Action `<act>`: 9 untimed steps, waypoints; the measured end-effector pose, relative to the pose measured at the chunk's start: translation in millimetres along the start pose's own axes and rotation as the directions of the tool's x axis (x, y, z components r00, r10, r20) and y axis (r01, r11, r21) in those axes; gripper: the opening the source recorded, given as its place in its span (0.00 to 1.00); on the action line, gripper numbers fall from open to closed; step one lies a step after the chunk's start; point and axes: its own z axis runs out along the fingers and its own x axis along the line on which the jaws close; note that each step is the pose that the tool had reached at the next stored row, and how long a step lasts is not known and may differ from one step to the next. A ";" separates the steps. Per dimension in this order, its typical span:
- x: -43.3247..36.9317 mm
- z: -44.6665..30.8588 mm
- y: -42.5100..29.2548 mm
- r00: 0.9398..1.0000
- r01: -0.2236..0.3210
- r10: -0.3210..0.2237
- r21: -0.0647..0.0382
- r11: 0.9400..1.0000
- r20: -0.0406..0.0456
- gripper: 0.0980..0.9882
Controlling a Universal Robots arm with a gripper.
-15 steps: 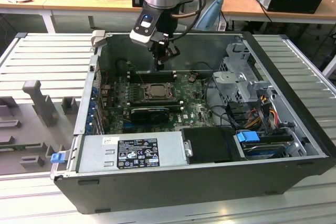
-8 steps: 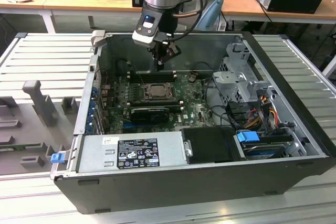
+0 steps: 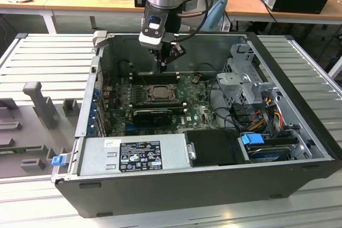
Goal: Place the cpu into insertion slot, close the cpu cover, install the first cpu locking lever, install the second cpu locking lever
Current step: 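Install the first cpu locking lever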
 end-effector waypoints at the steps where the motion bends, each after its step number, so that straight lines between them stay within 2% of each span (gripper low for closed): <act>1: 0.0 0.0 0.0 1.000 0.014 -0.014 0.001 1.000 0.000 0.01; 9: 0.0 0.1 0.0 0.996 0.093 -0.093 0.005 0.996 0.002 0.01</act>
